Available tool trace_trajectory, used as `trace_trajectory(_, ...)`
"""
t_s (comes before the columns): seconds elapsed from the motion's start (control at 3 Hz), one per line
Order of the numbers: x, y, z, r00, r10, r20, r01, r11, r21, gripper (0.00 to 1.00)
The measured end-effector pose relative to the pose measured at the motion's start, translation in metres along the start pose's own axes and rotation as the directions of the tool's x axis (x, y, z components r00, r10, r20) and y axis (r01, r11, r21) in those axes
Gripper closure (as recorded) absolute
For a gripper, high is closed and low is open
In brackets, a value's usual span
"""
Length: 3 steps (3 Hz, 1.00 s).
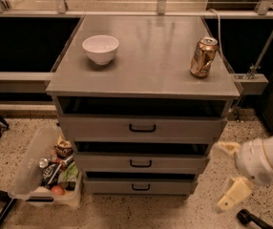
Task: Open top drawer
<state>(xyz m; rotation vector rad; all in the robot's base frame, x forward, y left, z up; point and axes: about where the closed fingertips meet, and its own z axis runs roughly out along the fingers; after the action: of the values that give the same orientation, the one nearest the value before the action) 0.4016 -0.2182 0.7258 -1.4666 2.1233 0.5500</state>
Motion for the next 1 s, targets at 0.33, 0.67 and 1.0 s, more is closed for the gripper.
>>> trace_trajectory(0.33,0.047,-0.001,0.047,0.982,0.101,0.16,-0.099,0.9949,-0.016,0.0)
trace_trajectory(0.67,0.056,0.0,0.059,0.977,0.12,0.176,-0.115,0.9926,-0.038,0.0)
trace_trajectory(1.0,0.056,0.0,0.059,0.977,0.12,0.176,-0.115,0.9926,-0.038,0.0)
